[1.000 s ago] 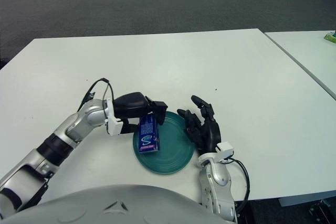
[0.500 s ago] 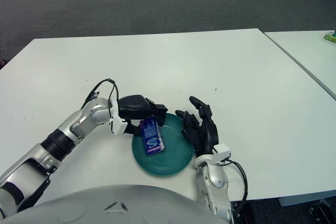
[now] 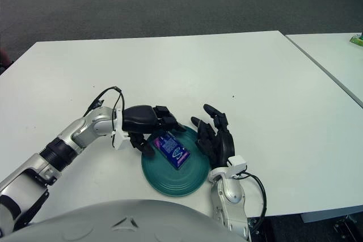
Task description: Put the gum into the plate.
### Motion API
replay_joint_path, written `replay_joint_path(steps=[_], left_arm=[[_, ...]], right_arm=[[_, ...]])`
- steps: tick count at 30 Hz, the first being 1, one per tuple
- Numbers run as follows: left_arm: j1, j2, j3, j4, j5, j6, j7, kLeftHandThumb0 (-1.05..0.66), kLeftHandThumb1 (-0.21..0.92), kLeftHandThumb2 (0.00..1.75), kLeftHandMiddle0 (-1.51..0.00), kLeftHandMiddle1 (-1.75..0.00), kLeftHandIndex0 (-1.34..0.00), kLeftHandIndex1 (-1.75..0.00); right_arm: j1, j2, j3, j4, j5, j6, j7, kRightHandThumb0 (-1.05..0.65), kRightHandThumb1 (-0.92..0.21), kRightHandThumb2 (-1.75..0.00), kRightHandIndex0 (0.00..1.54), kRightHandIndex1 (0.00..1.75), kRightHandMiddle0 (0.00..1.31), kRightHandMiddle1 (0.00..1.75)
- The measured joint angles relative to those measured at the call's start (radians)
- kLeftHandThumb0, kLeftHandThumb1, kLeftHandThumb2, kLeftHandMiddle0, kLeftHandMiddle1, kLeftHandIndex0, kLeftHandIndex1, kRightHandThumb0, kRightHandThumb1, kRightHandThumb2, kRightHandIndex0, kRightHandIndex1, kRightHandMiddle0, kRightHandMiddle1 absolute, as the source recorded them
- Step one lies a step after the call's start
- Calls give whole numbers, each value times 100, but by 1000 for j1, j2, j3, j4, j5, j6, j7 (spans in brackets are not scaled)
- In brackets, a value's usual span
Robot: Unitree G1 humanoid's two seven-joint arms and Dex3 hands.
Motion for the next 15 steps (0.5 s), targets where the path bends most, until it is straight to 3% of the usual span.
replay_joint_path(steps=[15], left_arm=[[3,10,23,-52,-102,29,-49,-105,92,36,0,0,0,0]], right_arm=[[0,-6,1,3,3,-6,8,-43,-92,-89,45,40,0,78]])
